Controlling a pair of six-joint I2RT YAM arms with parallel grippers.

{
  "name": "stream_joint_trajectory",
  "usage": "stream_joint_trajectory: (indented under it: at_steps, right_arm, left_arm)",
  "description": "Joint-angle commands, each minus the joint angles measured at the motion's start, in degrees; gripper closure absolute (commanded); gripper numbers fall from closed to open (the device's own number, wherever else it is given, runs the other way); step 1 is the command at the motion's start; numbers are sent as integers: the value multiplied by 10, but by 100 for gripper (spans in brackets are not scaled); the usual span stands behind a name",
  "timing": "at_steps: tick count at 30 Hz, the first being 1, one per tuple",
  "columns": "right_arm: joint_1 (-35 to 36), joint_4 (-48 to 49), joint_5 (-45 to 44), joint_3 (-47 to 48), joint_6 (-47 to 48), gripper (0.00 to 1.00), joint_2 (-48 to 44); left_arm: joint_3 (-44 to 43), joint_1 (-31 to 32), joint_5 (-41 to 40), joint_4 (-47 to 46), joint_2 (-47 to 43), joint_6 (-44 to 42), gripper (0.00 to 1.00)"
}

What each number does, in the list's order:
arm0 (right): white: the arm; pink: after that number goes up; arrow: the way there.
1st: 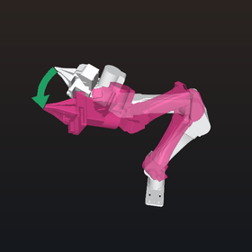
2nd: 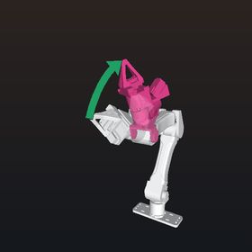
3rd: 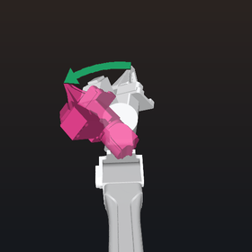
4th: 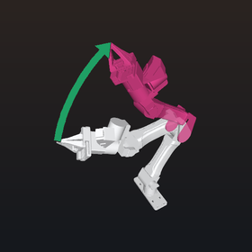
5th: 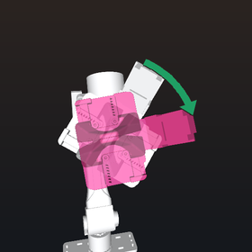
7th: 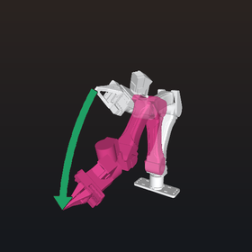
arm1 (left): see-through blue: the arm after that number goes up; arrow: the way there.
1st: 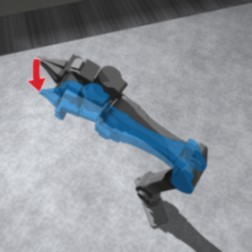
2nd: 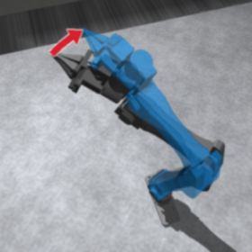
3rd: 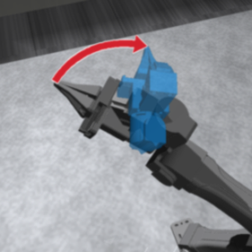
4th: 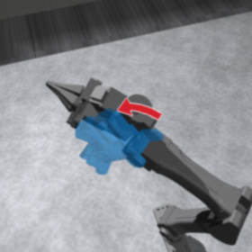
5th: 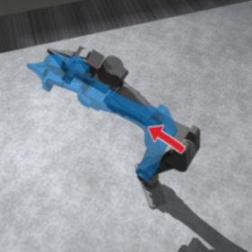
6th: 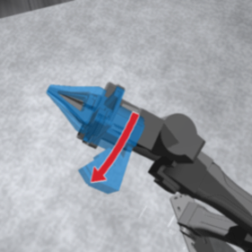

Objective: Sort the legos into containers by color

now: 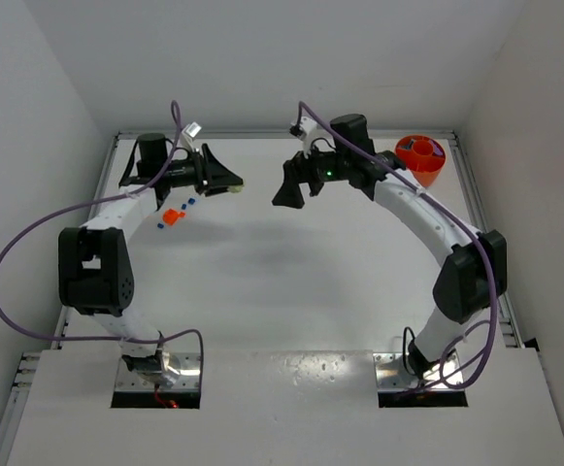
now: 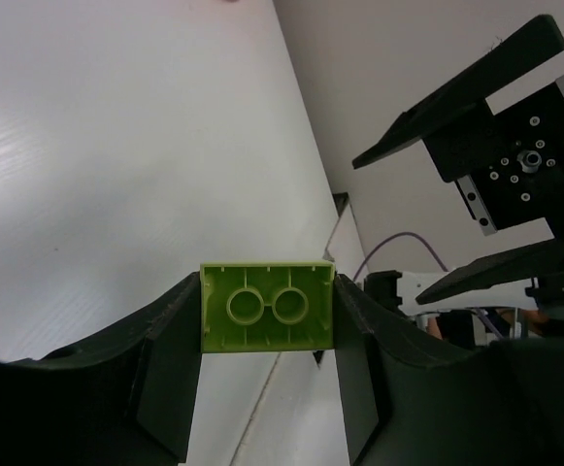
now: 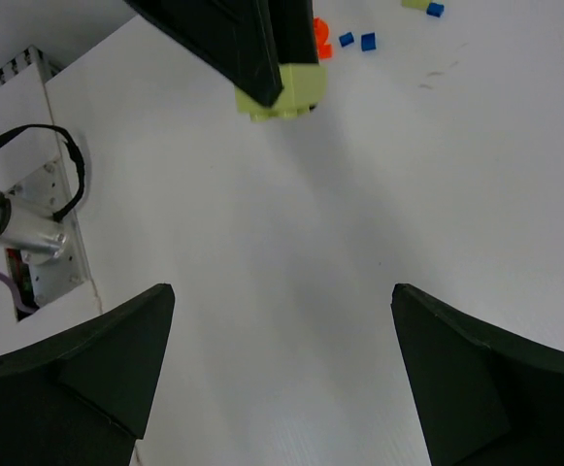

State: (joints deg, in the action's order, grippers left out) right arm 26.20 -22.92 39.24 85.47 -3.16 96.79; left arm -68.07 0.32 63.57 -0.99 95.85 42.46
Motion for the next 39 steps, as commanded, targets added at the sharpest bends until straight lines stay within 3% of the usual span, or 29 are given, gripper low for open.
stream_joint_trajectory:
  at_steps: [1,6,25,32,36,39]
  right_arm:
    - [30,2,-37,53,27,6,22]
    - [61,-33,-88,111,52,6,71]
    - [109,-44,-131,180,58,6,113]
    - [114,-44,-145,185,58,15,130]
    - [114,-33,-168,190,58,36,130]
    - [114,-33,-174,190,58,45,130]
  left_arm:
    - [2,17,29,-42,-23,39,80]
    - [-3,34,39,-42,-17,52,80]
    - [2,55,50,-48,-1,57,82]
    - [2,65,56,-60,-1,68,82]
    - [8,71,61,-60,-1,74,82]
    - [14,71,61,-60,-1,74,82]
